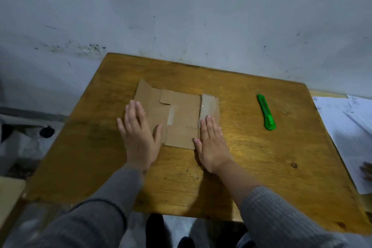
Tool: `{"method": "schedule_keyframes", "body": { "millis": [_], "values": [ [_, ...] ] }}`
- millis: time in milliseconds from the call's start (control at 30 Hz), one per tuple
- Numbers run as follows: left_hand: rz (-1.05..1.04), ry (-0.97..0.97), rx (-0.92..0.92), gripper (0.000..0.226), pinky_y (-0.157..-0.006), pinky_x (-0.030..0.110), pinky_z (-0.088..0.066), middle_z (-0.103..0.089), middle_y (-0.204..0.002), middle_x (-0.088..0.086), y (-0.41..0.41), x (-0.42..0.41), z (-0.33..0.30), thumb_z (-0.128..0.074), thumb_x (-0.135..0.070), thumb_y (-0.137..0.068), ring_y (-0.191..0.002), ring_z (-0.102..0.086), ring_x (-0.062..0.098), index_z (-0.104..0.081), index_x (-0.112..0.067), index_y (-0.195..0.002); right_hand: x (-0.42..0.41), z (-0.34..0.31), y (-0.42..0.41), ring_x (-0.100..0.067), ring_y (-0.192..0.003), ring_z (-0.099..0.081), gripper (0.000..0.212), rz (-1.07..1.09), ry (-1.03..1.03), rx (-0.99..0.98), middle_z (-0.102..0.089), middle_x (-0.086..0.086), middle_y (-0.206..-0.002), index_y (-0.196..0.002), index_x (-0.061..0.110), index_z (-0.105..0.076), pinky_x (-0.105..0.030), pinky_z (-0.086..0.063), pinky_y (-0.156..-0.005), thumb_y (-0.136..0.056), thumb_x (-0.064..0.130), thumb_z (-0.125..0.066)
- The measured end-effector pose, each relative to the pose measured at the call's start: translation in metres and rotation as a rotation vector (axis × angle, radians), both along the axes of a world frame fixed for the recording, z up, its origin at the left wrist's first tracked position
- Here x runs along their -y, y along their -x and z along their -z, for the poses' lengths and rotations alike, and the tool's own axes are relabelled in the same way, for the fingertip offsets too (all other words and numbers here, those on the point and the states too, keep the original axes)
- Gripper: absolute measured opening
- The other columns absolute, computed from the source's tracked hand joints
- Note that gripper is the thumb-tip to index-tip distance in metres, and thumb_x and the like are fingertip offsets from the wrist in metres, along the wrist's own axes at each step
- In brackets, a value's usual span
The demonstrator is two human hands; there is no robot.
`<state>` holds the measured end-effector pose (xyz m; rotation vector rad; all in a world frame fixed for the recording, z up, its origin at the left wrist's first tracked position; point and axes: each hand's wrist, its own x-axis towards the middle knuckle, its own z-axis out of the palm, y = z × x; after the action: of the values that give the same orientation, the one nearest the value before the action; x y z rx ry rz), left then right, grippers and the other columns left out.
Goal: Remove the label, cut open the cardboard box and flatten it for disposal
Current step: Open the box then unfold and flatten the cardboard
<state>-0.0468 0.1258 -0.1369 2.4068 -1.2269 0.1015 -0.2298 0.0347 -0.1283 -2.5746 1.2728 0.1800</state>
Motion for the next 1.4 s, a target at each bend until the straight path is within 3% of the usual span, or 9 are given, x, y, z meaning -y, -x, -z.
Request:
{"method": "schedule_keyframes", "body": {
  "millis": [200,300,433,600,733,800,867,1033,1400],
  "values": [
    [-0.105,-0.109,-0.24,0.088,-0.111,0.068,0.002,-0.017,-0.159,0.01,-0.041,0.002,0.001,-0.005,-0.063,-0.087,-0.148,-0.008,0.025,-0.018,-0.005,-0.151,0.0,0.001,0.002,-0.021,-0.144,0.024,0.074,-0.011,0.008,0.012,0.022,-0.01,-0.157,-0.148,0.009,0.014,-0.035,0.012,-0.116,-0.088,0.052,0.006],
    [-0.005,-0.312,-0.19,0.077,-0.107,0.066,0.013,-0.008,-0.161,0.003,-0.047,0.008,0.003,-0.006,-0.067,-0.091,-0.149,0.0,0.024,-0.03,-0.022,-0.149,0.001,0.004,0.003,-0.02,-0.143,0.024,0.079,-0.013,0.011,0.021,0.023,-0.009,-0.156,-0.147,0.009,0.014,-0.035,0.012,-0.117,-0.082,0.054,0.011],
    [0.071,-0.348,-0.261,0.07,-0.108,0.06,0.02,-0.001,-0.161,-0.003,-0.037,0.019,0.001,-0.003,-0.059,-0.095,-0.148,0.009,0.016,-0.012,-0.02,-0.153,0.002,0.005,0.004,-0.02,-0.142,0.026,0.078,-0.017,0.01,0.024,0.025,-0.009,-0.155,-0.146,0.01,0.016,-0.034,0.014,-0.115,-0.082,0.055,0.011],
    [0.131,0.078,-0.512,0.066,-0.118,0.045,0.007,-0.028,-0.155,0.006,-0.018,0.017,-0.008,-0.011,-0.048,-0.096,-0.145,-0.009,0.011,-0.018,-0.015,-0.152,0.002,0.008,0.005,-0.019,-0.142,0.026,0.074,-0.006,0.009,0.049,0.026,-0.008,-0.154,-0.146,0.011,0.016,-0.037,0.011,-0.117,-0.086,0.054,0.007],
    [0.172,0.139,-0.726,0.065,-0.117,0.048,-0.022,-0.034,-0.154,0.004,-0.005,0.024,-0.015,-0.013,-0.06,-0.096,-0.141,-0.026,0.017,-0.014,-0.03,-0.153,0.0,0.008,0.005,-0.02,-0.143,0.025,0.072,-0.007,0.022,0.054,0.024,-0.008,-0.155,-0.143,0.012,0.019,-0.036,0.012,-0.116,-0.085,0.053,0.008],
    [0.19,0.087,-0.694,0.061,-0.098,0.047,-0.048,-0.049,-0.142,0.005,0.003,0.029,-0.018,-0.025,-0.055,-0.098,-0.122,-0.052,0.021,-0.007,-0.034,-0.153,0.0,0.007,0.005,-0.019,-0.143,0.024,0.071,-0.005,0.023,0.072,0.022,-0.009,-0.156,-0.143,0.012,0.018,-0.036,0.012,-0.116,-0.086,0.053,0.007],
    [0.207,0.016,-0.615,0.069,-0.089,0.045,-0.054,-0.051,-0.14,0.004,0.01,0.034,-0.019,-0.041,-0.044,-0.098,-0.118,-0.056,0.022,0.0,-0.034,-0.153,0.0,0.007,0.005,-0.019,-0.143,0.023,0.074,-0.003,0.022,0.076,0.021,-0.009,-0.157,-0.146,0.011,0.015,-0.036,0.012,-0.116,-0.085,0.053,0.007],
    [0.18,-0.053,-0.517,0.067,-0.112,0.051,-0.032,-0.025,-0.158,0.001,0.023,0.042,-0.028,-0.037,-0.048,-0.098,-0.146,-0.016,0.029,-0.002,-0.031,-0.153,0.0,0.005,0.005,-0.019,-0.144,0.023,0.071,0.004,0.013,0.076,0.021,-0.009,-0.157,-0.147,0.01,0.013,-0.036,0.011,-0.117,-0.092,0.053,-0.001],
    [0.313,-0.162,-0.209,0.063,-0.12,0.034,-0.016,-0.011,-0.161,-0.003,0.043,0.052,-0.022,-0.024,-0.049,-0.1,-0.147,-0.01,0.009,-0.009,-0.02,-0.154,0.001,0.007,0.006,-0.018,-0.143,0.024,0.065,0.008,-0.021,0.118,0.027,-0.006,-0.152,-0.139,0.014,0.023,-0.037,0.009,-0.119,-0.091,0.052,0.001]
  ]
}}
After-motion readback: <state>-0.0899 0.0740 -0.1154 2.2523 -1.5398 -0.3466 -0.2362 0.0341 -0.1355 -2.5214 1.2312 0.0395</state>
